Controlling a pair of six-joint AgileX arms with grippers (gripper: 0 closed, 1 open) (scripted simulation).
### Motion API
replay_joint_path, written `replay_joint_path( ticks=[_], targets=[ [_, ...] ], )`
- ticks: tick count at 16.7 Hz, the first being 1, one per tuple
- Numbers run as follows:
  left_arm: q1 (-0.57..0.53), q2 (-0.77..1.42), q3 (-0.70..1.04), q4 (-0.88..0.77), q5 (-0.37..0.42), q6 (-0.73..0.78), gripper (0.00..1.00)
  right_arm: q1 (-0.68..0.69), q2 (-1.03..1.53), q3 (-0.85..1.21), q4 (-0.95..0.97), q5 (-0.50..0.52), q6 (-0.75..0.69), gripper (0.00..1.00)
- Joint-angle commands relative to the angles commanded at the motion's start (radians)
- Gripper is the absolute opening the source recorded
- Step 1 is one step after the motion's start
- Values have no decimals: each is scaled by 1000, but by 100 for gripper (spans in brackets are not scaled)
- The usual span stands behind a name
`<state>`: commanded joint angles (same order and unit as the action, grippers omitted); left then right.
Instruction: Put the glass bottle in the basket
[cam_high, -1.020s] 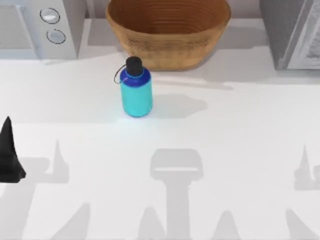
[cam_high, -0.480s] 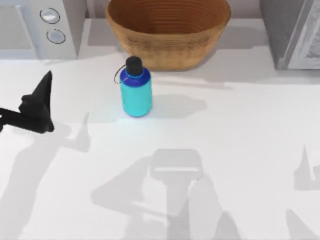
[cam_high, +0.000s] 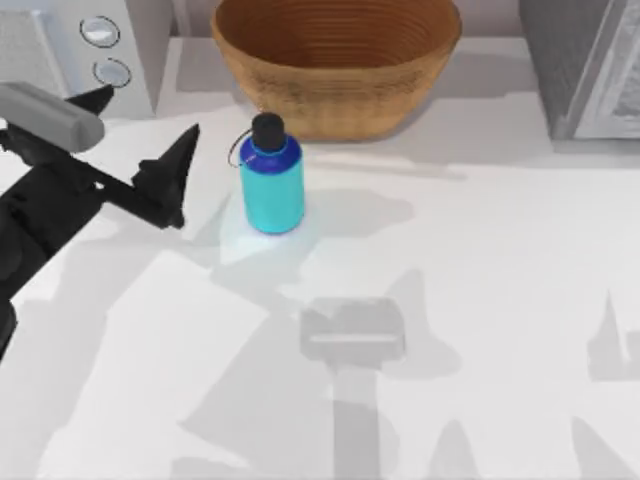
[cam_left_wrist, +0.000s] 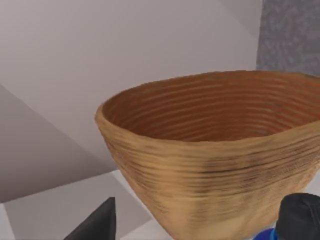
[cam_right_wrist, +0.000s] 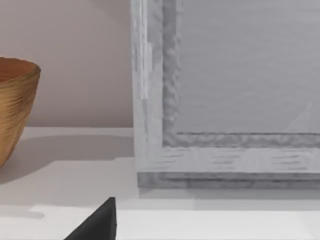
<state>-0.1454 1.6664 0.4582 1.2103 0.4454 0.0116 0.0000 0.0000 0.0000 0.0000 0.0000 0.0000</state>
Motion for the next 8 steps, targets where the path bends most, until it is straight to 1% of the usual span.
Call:
replay_joint_path(
  ticks=[4,8],
  targets=[
    [-25,308,86,225,81,1,100,0,0,0,0,0,0,100],
    [-45,543,148,393,143,1,100,0,0,0,0,0,0,100]
  ],
)
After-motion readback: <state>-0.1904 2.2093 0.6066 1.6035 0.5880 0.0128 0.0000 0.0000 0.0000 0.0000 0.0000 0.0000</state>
